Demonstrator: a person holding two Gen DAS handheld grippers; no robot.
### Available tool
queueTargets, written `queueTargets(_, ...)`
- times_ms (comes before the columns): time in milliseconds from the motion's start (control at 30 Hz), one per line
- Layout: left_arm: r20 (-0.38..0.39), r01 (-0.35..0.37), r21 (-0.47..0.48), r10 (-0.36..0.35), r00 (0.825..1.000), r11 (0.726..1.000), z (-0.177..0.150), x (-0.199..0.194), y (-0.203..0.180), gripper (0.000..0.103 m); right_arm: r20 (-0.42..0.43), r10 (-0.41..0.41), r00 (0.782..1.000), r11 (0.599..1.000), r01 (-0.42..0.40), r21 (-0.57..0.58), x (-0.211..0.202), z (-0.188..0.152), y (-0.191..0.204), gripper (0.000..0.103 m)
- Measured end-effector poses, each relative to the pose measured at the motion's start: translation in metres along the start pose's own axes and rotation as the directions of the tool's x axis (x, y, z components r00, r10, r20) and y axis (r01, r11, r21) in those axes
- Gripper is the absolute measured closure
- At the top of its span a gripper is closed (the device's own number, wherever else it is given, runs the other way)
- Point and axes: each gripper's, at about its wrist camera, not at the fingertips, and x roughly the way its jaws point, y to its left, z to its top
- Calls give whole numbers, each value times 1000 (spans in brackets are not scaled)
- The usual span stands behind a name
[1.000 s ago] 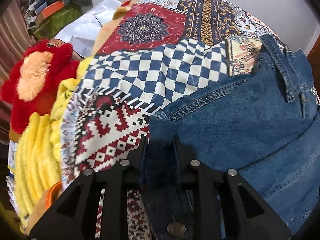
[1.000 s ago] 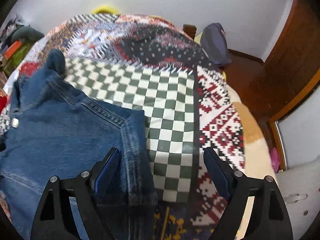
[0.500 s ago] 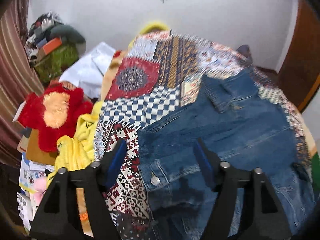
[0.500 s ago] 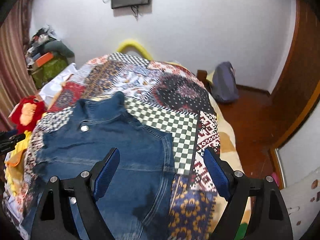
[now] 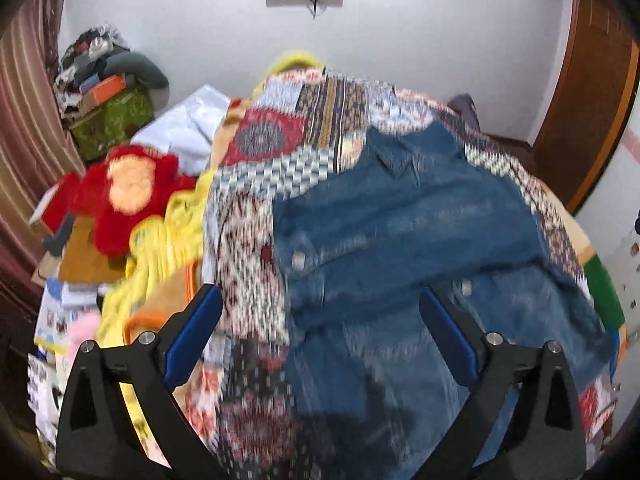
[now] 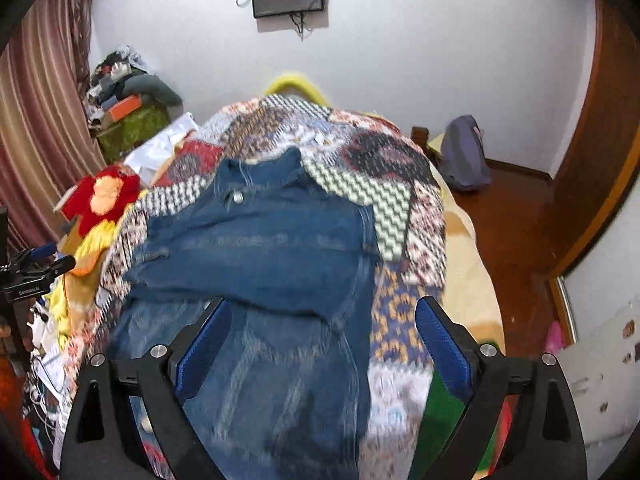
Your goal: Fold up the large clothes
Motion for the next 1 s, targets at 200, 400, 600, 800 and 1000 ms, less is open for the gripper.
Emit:
queueTargets(200, -130, 40, -73, -49, 990, 997, -63, 9, 15, 4, -80, -4, 997, 1000, 6, 21, 5, -48, -9, 11)
queueTargets(400, -235, 72, -189, -116, 965, 979, -119, 25, 22, 4, -203, 20, 979, 990, 8, 138, 34, -101, -29, 11)
queueTargets(600, -289, 121, -340, -226, 930, 933, -156, 42, 23, 4, -288, 104, 952, 964, -25, 265, 60, -147, -41, 11)
queueTargets(800, -272, 189, -405, -316, 909, 894, -171, 46, 15, 22, -256, 156, 954, 945, -69, 319, 62, -165, -40, 19)
queueTargets(1000, -236, 232, -369, -332, 913, 900, -164, 39, 5, 57, -221, 197, 955, 944, -124, 304, 62, -160, -30, 55)
